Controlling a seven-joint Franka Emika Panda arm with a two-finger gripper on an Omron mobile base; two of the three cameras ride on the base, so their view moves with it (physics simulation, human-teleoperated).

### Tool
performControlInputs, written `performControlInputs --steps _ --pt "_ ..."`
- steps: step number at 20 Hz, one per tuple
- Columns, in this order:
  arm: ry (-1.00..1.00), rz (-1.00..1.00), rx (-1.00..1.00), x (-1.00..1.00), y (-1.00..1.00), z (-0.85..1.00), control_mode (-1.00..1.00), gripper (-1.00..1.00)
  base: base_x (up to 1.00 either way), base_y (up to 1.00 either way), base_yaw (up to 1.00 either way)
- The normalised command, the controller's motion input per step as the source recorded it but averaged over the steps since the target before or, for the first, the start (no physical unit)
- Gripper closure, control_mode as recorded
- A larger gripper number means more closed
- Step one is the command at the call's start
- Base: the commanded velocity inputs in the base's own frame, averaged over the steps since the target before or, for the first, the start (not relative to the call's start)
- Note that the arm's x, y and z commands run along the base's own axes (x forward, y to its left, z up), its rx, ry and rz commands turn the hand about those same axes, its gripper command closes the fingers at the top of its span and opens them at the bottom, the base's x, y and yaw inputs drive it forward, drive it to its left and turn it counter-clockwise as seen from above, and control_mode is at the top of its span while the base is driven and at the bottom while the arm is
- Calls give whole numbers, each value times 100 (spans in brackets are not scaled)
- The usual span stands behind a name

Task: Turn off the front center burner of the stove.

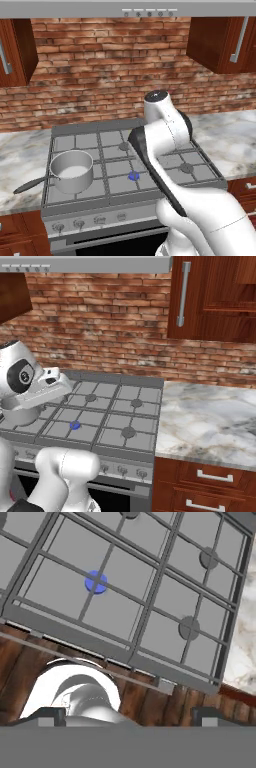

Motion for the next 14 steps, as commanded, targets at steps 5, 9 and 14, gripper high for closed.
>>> performControlInputs --steps 5,9,14 --pt "1 13 -19 -29 70 -16 -100 -100 0 0 0" --pt "0 13 -17 -29 63 -13 -100 -100 0 0 0" --pt "0 13 -11 -33 40 -15 -100 -100 0 0 0"
